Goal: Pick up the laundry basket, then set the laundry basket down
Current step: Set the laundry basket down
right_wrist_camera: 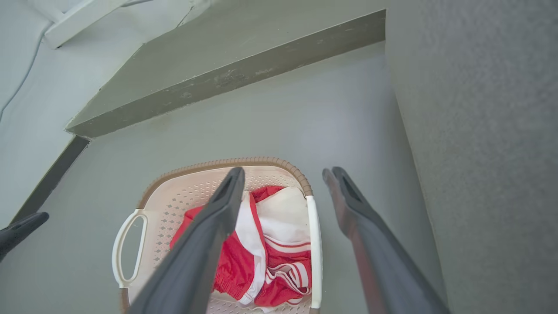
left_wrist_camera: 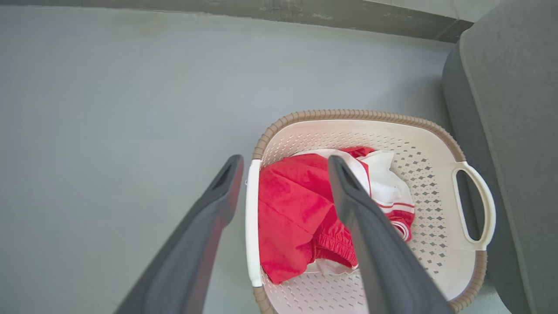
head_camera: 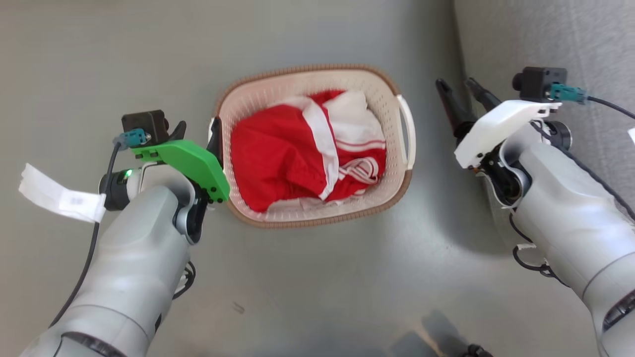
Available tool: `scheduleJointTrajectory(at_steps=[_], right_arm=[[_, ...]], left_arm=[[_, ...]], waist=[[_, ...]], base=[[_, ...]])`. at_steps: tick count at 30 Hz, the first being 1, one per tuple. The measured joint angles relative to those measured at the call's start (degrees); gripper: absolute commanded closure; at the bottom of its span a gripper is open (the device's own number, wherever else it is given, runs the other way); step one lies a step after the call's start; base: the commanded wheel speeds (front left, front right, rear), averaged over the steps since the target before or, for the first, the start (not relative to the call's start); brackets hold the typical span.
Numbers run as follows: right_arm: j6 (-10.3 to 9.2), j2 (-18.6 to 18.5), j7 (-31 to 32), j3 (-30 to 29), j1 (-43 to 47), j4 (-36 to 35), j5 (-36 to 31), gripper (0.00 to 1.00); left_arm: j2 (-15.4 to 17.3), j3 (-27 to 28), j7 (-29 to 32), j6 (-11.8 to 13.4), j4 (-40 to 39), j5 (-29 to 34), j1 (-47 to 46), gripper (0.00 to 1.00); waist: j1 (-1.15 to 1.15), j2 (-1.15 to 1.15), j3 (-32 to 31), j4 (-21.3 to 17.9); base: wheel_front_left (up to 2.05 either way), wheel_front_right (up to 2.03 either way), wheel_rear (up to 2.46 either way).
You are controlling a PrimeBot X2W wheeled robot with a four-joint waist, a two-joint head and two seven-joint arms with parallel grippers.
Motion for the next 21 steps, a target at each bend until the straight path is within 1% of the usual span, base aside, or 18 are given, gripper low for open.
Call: scheduleJointTrajectory(at_steps=[2, 6, 14, 21], right_arm=[[0.0, -0.77, 0.0, -1.89, 1.05, -1.54, -0.99, 0.0], [0.0, -0.91, 0.0, -4.0, 3.15, -3.54, -2.82, 0.0], [0.0, -2.14, 0.0, -9.02, 7.66, -7.46, -7.17, 0.0], [0.0, -2.46, 0.0, -13.29, 13.43, -11.4, -10.05, 0.0]], left_arm=[[0.57, 0.65, 0.0, 0.0, -1.53, 0.93, 1.28, 0.0], [1.82, 2.43, 0.0, -0.02, -3.99, 2.47, 2.77, 0.0], [3.28, 6.06, 0.0, -0.21, -9.79, 6.08, 7.08, 0.0], [3.39, 9.73, 0.0, -0.21, -15.34, 8.83, 12.0, 0.0]], waist=[[0.0, 0.0, -2.42, 0.04], [0.0, 0.0, -5.69, 0.06], [0.0, 0.0, -12.28, 0.04], [0.0, 0.0, -18.09, 0.31]], base=[[0.0, 0.0, 0.0], [0.0, 0.0, 0.0], [0.0, 0.0, 0.0], [0.0, 0.0, 0.0]])
